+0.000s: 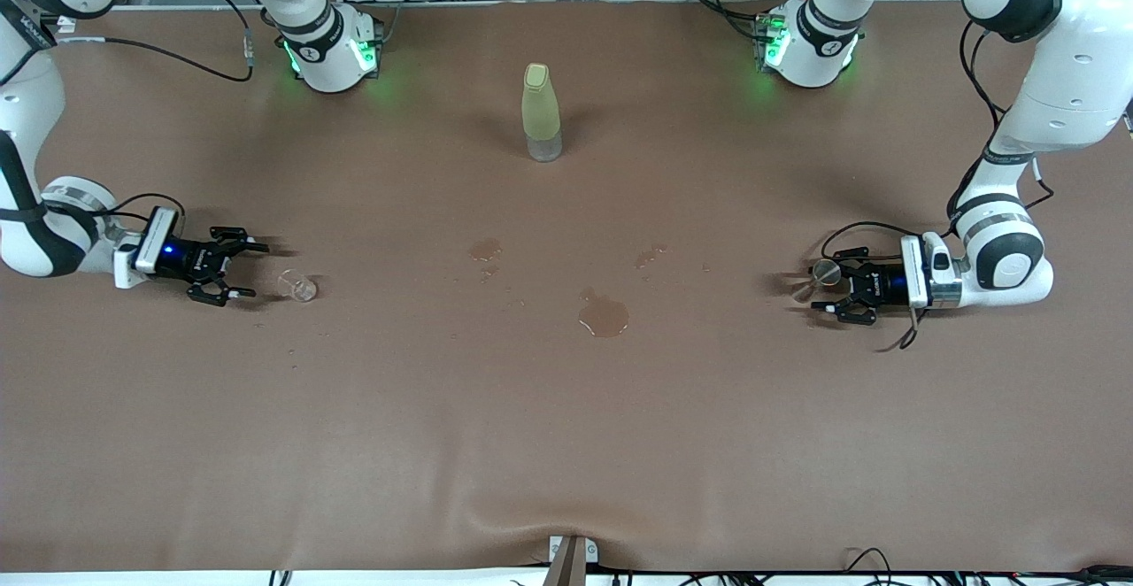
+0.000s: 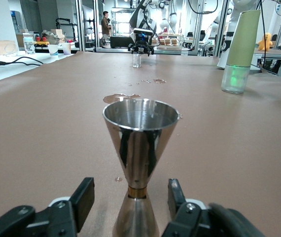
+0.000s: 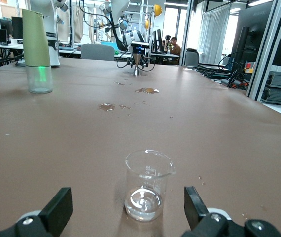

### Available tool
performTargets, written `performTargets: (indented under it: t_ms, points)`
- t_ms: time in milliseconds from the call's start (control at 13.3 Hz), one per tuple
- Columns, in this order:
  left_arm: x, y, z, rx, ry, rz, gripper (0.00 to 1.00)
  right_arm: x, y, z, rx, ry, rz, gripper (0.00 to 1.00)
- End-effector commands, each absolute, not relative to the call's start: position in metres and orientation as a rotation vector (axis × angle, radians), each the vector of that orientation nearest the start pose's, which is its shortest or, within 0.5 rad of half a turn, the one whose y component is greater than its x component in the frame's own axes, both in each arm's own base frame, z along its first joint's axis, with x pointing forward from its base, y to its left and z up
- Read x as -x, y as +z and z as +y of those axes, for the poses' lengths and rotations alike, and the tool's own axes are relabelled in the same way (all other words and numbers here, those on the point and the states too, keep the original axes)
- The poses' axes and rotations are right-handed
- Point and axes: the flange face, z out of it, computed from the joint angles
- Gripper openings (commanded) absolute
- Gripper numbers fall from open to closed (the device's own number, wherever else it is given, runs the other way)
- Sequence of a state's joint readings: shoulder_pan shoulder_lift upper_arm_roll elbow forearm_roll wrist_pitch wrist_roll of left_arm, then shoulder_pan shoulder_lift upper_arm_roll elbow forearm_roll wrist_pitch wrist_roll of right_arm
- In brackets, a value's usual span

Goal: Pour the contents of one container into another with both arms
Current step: 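Close the left gripper on the jigger while the right gripper grasps the beaker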

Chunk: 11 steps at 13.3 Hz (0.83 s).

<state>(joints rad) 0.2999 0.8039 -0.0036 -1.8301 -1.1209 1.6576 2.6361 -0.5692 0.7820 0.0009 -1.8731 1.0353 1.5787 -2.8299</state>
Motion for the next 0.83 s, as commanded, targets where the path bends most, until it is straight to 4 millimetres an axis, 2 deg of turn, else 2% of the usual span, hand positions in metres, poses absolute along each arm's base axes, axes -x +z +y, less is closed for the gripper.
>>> performTargets:
  t_ms: [0, 150, 451, 752]
  points:
    - [-0.554, 0.091, 0.071, -1.379, 1.038, -1.45, 0.6, -0.485, 0.067, -0.203, 1.232, -1.47, -1.608, 1.0]
    - [-0.555, 0.091, 0.071, -1.384, 1.042, -1.448, 0.46, -0.483, 0.056, -0.2, 1.234, -1.489, -1.605, 1.0]
    - [-0.556, 0.09, 0.069, -1.39, 1.039, -1.466, 0.26, -0.48, 0.037, -0.195, 1.238, -1.538, -1.621, 1.0]
    - [-0.56, 0.094, 0.067, -1.383, 1.046, -1.485, 0.0, -0.478, 0.03, -0.195, 1.234, -1.552, -1.622, 1.0]
